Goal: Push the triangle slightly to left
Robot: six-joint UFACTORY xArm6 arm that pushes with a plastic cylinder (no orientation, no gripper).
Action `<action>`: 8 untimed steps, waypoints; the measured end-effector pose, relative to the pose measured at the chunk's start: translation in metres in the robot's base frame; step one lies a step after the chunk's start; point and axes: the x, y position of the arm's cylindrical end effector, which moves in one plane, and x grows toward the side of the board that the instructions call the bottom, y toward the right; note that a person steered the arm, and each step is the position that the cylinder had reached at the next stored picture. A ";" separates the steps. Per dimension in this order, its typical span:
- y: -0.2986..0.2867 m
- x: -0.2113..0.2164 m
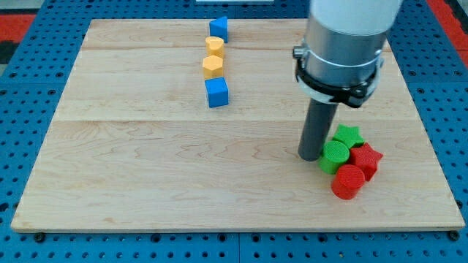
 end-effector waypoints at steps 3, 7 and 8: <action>-0.168 -0.021; -0.238 -0.242; -0.240 -0.303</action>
